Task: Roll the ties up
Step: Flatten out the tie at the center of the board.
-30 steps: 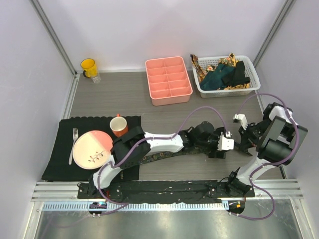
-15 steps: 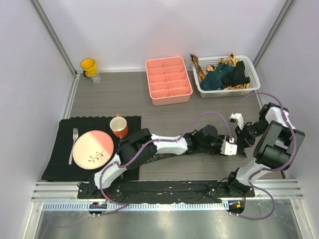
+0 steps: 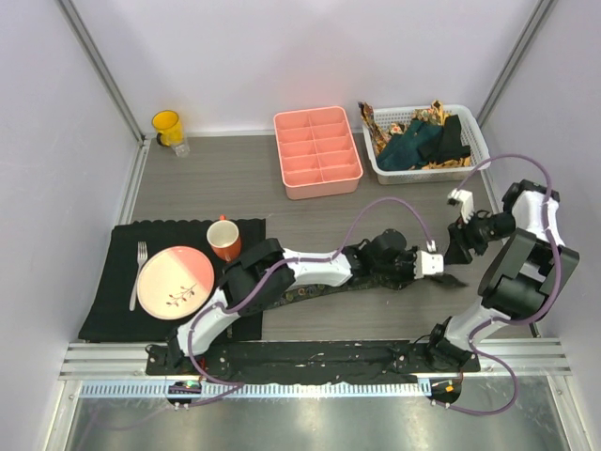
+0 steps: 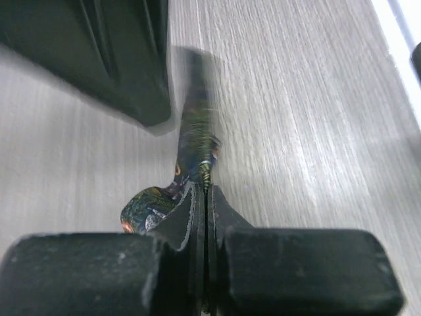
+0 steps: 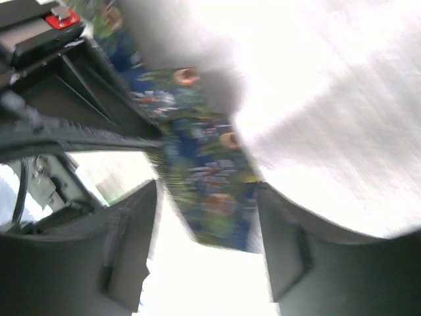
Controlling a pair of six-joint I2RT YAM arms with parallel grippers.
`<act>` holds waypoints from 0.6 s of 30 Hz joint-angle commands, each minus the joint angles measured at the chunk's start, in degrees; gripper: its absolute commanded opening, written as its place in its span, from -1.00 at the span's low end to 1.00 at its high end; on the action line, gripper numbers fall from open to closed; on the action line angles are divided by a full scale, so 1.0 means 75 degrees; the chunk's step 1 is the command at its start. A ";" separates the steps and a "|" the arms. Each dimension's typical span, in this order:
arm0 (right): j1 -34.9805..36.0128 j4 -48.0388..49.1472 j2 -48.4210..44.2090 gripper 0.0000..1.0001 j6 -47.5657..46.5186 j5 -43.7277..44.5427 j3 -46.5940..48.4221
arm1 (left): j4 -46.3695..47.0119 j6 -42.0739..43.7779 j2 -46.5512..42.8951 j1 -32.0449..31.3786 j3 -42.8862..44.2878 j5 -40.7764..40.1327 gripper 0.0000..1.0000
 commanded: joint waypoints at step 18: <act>-0.1413 -0.1251 -0.0484 0.64 -0.0675 -0.2156 -0.0159 | 0.2987 -0.8701 -0.0090 0.1831 -0.0598 0.2104 -1.00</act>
